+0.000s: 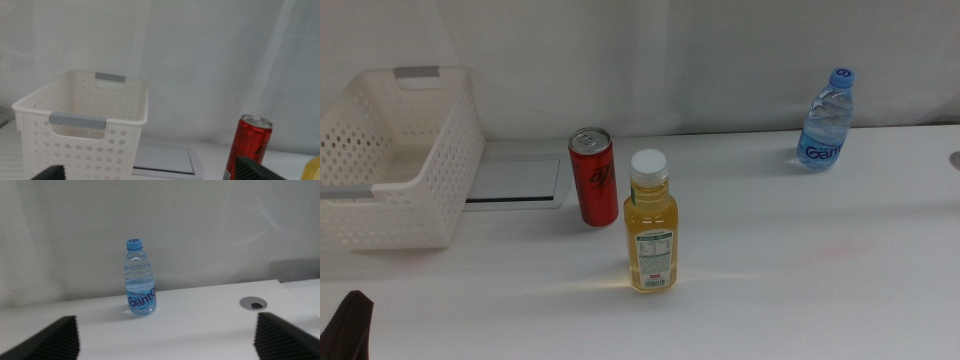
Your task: Use arms to grab the bottles and put them into the dustbin to the left of the table.
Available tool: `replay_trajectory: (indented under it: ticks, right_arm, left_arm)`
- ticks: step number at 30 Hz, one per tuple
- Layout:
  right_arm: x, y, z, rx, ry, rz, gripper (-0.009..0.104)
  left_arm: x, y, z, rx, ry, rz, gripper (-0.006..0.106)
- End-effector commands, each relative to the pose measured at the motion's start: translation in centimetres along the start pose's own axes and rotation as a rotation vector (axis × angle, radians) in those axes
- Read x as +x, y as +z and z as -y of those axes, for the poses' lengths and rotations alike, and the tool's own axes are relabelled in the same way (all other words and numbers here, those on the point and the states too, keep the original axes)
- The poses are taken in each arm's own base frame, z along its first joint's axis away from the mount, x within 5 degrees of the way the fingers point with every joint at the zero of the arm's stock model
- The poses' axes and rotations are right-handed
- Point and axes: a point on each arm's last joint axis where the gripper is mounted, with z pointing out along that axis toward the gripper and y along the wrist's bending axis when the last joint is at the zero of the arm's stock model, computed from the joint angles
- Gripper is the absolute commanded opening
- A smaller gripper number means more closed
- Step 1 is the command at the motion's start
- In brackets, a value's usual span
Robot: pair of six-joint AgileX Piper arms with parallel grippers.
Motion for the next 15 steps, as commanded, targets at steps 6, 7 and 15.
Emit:
replay_trajectory:
  ticks: [6, 7, 15]
  right_arm:
    - [0.0, 0.0, 0.1, 0.008, 0.017, 0.014, 0.103]
    - [0.0, 0.0, 0.1, 0.008, 0.017, 0.014, 0.103]
    - [-0.1, 0.0, 0.1, 0.009, 0.017, 0.029, 0.103]
  left_arm:
    - [-0.3, 0.0, 0.1, 0.012, -0.076, 0.029, 0.092]
    - [-0.3, 0.0, 0.1, 0.013, -0.091, 0.031, 0.092]
    - [-3.5, -0.6, 0.7, 0.023, -0.112, 0.055, 0.092]
